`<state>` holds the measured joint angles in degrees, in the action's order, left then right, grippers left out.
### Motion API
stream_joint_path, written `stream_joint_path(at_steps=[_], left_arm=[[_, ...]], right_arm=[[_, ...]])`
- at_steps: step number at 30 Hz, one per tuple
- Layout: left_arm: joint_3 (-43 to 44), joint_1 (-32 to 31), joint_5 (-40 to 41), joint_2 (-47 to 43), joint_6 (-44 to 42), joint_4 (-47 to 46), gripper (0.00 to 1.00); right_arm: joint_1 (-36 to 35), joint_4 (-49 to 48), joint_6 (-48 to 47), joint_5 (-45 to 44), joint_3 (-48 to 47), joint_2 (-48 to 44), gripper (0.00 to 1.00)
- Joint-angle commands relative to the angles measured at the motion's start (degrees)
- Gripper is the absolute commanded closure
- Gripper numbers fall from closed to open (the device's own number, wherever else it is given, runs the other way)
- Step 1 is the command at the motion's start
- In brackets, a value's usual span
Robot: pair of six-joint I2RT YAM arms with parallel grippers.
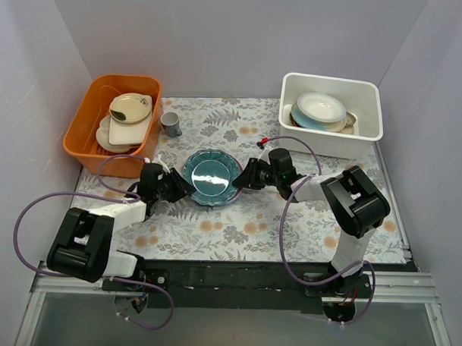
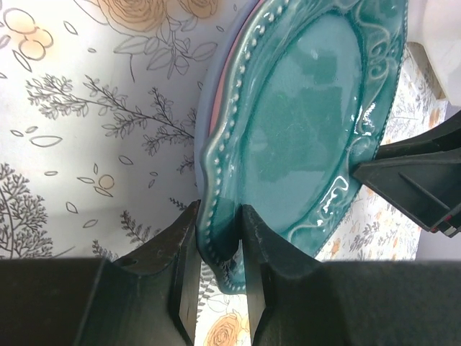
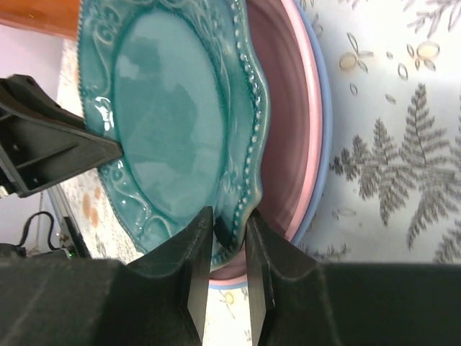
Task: Place the plates into the plastic bin on the countertop
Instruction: Pick up the plate at the center of the board.
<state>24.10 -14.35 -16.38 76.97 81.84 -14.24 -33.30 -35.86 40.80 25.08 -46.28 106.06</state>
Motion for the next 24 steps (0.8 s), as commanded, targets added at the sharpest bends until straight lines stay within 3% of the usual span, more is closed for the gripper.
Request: stream_joint_path(at_steps=[1, 2, 6, 9, 12, 17, 24], left_arm=[[1.39, -3.84, -7.26, -2.17, -2.74, -0.79, 1.0], [1.22, -3.84, -7.09, -2.35, -2.74, -0.79, 1.0], [1.3, -3.84, -6.91, -2.79, -2.57, -0.7, 1.0], [1.83, -3.84, -6.91, -2.44, -2.74, -0.53, 1.0], [2.09, -3.84, -7.26, -1.82, -2.57, -0.7, 1.0], [2.18, -3.76, -7.79, -1.3, -2.48, -1.14, 1.0], [1.66, -3.84, -7.52, -1.65, -2.65, -0.88, 1.0]], right_arm=[[-6.78, 5.86, -4.75, 6.31, -1.35, -6.56, 0.99], [-6.95, 6.58, -5.46, 3.95, -0.92, -7.53, 0.99], [-7.13, 6.42, -7.39, 0.32, 1.54, -12.19, 0.65], [-7.22, 2.56, -7.31, 1.37, 3.82, -14.74, 0.45], [-7.13, -4.73, -4.77, 4.27, 6.02, -14.66, 0.35], [-7.13, -16.68, 2.09, 8.13, 8.05, -11.58, 0.35], [-7.13, -32.6, 10.18, 11.22, 9.54, -6.84, 0.57]])
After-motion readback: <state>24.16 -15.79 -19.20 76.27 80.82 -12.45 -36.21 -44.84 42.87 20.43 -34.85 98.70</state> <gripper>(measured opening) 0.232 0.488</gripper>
